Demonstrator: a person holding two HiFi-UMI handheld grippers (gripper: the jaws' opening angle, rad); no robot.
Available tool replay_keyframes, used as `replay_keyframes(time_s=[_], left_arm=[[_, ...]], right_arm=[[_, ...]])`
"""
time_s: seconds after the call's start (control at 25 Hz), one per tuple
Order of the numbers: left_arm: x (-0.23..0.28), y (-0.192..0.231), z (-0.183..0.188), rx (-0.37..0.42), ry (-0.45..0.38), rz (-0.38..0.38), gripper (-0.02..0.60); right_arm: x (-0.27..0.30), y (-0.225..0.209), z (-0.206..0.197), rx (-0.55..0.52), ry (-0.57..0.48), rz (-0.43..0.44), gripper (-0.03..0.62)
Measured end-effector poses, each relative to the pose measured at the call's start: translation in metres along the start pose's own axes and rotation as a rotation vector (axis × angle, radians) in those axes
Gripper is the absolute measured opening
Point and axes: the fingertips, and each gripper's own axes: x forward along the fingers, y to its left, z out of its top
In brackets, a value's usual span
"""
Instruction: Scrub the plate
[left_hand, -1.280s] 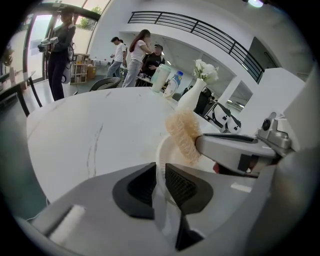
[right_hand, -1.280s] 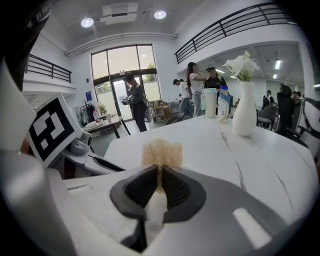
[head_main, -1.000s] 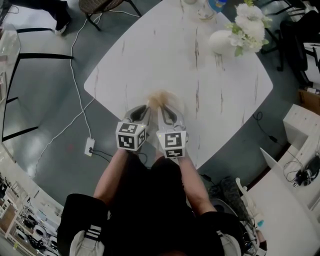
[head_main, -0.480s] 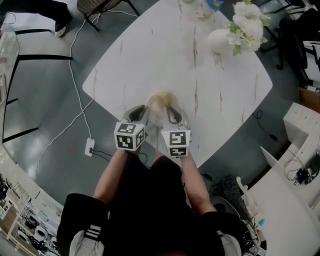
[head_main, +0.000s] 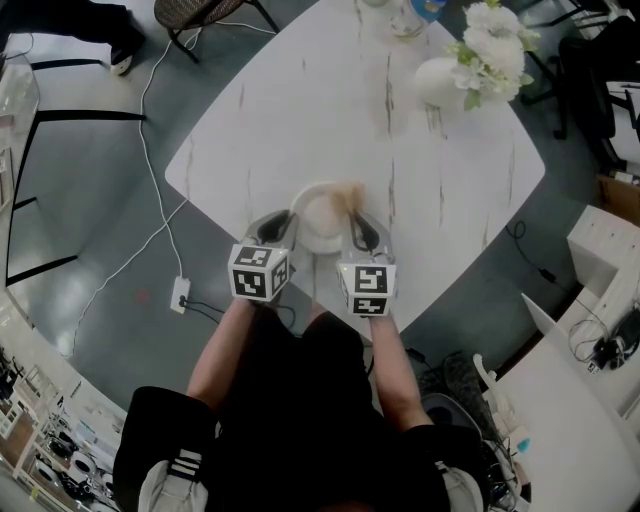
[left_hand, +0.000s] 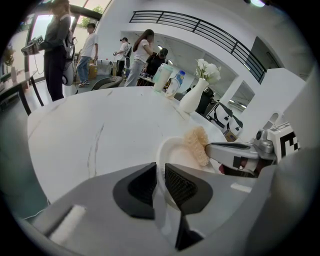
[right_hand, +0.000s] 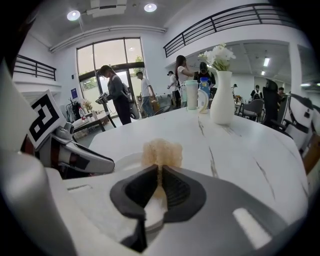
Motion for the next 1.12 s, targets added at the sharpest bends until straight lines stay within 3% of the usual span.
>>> replay_keyframes(time_s=[0.44,0.8,1.12], left_arm=[[0.0,-0.001,0.0,0.004,-0.006,0.002,0.06],[-0.001,-0.001,0.0,0.008,-0.013,0.005,0.06],[-0.001,-0.001,0.0,0.012,-0.015,0.008,0.06]], right_arm=[[-0.01,-0.015,0.004,0.022,-0.027,-0.029,0.029],[-0.028,0.008,0.035,0.016,-0.105,0.026,0.029],[-0.016,0.047,0.03,0.005,-0.081,0.145,0.029]])
